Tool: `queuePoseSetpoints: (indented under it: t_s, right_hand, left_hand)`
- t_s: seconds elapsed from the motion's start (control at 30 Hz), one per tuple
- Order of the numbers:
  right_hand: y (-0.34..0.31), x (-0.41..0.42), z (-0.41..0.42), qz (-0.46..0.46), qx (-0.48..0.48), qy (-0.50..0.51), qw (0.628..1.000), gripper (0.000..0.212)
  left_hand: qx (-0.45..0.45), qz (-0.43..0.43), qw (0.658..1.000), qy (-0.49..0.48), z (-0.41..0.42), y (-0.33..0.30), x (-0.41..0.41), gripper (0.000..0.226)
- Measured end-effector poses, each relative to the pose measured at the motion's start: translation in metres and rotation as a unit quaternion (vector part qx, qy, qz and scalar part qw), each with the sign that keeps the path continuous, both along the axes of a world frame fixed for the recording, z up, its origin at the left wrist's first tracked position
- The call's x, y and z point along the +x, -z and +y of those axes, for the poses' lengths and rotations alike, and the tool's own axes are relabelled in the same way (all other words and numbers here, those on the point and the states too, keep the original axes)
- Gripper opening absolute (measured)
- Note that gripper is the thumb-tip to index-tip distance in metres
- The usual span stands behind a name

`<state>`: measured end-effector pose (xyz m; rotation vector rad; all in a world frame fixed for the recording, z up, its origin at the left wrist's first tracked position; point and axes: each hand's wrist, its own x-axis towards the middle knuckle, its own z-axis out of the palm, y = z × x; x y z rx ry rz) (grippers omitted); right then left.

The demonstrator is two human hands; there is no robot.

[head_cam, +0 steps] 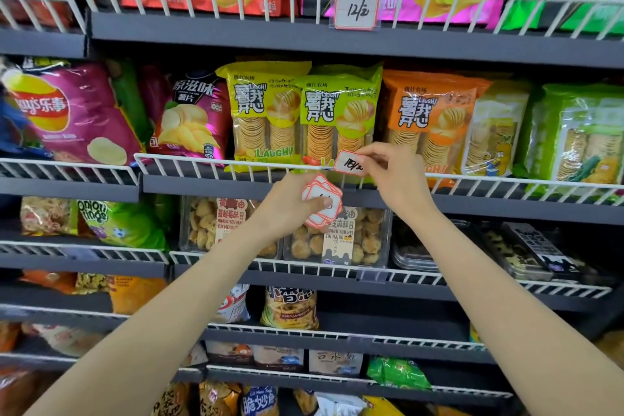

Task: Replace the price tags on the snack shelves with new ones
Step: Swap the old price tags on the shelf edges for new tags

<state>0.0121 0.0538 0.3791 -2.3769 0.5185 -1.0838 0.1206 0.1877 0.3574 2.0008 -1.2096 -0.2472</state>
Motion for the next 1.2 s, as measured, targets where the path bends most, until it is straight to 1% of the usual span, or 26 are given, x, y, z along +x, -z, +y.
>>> queuePoseSetpoints:
  t_s: [0.13, 0.2, 0.27, 0.33, 0.37, 0.43, 0.57, 0.73, 0.83, 0.93, 1.0, 1.1, 1.2]
  right_hand:
    - [0.003, 0.001, 0.002, 0.008, -0.016, -0.003, 1.000, 0.018]
    - [0.006, 0.001, 0.004, 0.006, -0.028, -0.004, 1.000, 0.019]
    - [0.009, 0.002, 0.005, 0.000, -0.039, 0.000, 0.999, 0.019]
    - [0.012, 0.003, 0.006, -0.002, -0.049, 0.006, 0.999, 0.018]
    - [0.014, 0.004, 0.006, -0.003, -0.053, 0.007, 0.999, 0.018]
    - [0.016, 0.005, 0.007, -0.004, -0.062, 0.008, 0.998, 0.018]
    - [0.017, 0.008, 0.007, -0.006, -0.095, 0.021, 0.995, 0.018]
    - [0.019, 0.012, 0.007, -0.016, -0.143, 0.026, 0.989, 0.016]
    - [0.018, 0.015, 0.008, -0.008, -0.172, 0.036, 0.984, 0.016]
    - [0.019, 0.013, 0.008, -0.012, -0.174, 0.037, 0.984, 0.016]
    - [0.023, 0.012, 0.008, 0.004, -0.177, 0.039, 0.983, 0.017]
    - [0.030, 0.012, 0.007, 0.037, -0.201, 0.057, 0.977, 0.018]
    - [0.032, 0.013, 0.005, 0.046, -0.240, 0.076, 0.967, 0.021]
  left_hand:
    - [-0.016, 0.021, 1.000, -0.004, 0.004, 0.002, -0.003, 0.059]
    - [-0.023, 0.041, 0.999, -0.006, 0.005, 0.004, -0.001, 0.051]
    - [-0.040, 0.073, 0.996, -0.010, 0.008, 0.005, -0.001, 0.043]
    - [-0.057, 0.120, 0.991, -0.017, 0.010, 0.007, 0.002, 0.047]
    - [-0.063, 0.145, 0.987, -0.013, 0.011, 0.007, 0.002, 0.045]
    - [-0.060, 0.169, 0.984, 0.005, 0.010, 0.009, 0.004, 0.043]
    - [-0.039, 0.140, 0.989, 0.028, 0.009, 0.008, 0.008, 0.040]
    - [-0.007, 0.043, 0.999, 0.030, 0.012, 0.008, 0.016, 0.043]
    - [0.008, 0.010, 0.999, 0.034, 0.015, 0.007, 0.019, 0.047]
    - [0.018, -0.005, 0.999, 0.038, 0.016, 0.008, 0.020, 0.048]
    - [0.022, -0.011, 0.999, 0.039, 0.016, 0.008, 0.021, 0.048]
    - [0.021, -0.011, 0.999, 0.042, 0.016, 0.008, 0.022, 0.048]
    - [0.018, -0.010, 0.999, 0.041, 0.016, 0.008, 0.023, 0.048]
